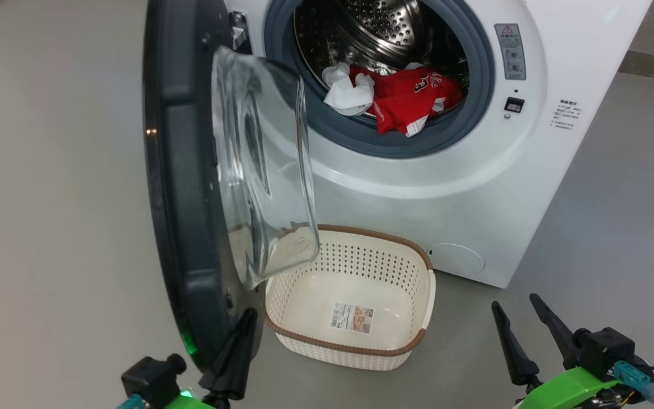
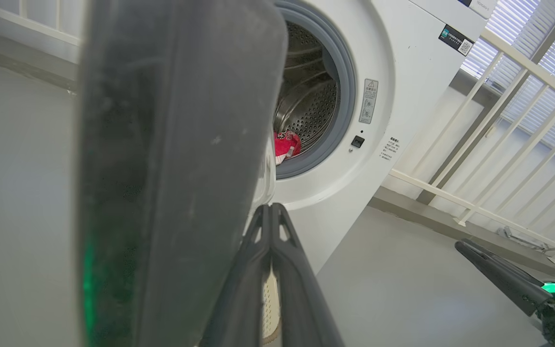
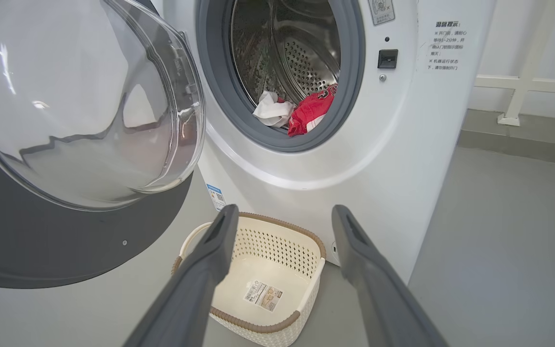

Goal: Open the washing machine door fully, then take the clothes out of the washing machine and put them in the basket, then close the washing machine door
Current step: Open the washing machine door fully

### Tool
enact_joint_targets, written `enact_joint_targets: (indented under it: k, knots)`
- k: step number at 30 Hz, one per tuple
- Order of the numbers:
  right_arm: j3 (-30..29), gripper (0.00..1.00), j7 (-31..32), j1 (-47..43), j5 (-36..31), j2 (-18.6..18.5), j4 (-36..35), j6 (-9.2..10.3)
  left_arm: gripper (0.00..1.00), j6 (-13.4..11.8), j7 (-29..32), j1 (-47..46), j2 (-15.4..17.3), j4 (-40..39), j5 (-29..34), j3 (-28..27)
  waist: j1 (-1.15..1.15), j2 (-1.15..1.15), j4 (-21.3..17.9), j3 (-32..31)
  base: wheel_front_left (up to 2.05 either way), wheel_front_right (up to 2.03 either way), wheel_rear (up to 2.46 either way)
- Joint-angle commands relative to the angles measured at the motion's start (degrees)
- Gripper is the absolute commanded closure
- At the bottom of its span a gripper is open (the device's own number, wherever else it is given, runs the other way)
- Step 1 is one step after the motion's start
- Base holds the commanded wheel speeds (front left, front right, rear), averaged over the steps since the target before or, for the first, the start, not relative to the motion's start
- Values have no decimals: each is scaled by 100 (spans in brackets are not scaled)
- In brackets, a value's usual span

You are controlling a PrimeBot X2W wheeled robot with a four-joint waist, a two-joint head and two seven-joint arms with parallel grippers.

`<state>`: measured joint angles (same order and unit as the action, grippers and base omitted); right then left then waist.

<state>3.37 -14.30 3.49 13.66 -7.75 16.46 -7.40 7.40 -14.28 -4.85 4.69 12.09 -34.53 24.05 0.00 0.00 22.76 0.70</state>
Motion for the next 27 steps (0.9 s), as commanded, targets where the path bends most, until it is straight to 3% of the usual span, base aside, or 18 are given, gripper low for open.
enact_joint_targets:
  k: [1,15,27]
  knots:
    - [136,0,-70,182,-82,-36,-165,-9,100,9,-70,-239,72,-122,18,-327,0,0,6,3,0,0,0]
    - [115,0,-70,232,-160,-8,-339,-9,100,-3,-72,-7,127,-275,269,-1422,0,0,97,68,0,0,0]
    - [127,0,-70,262,-172,-17,-349,-9,100,2,-72,-212,417,-73,496,-2172,0,0,80,146,0,0,0]
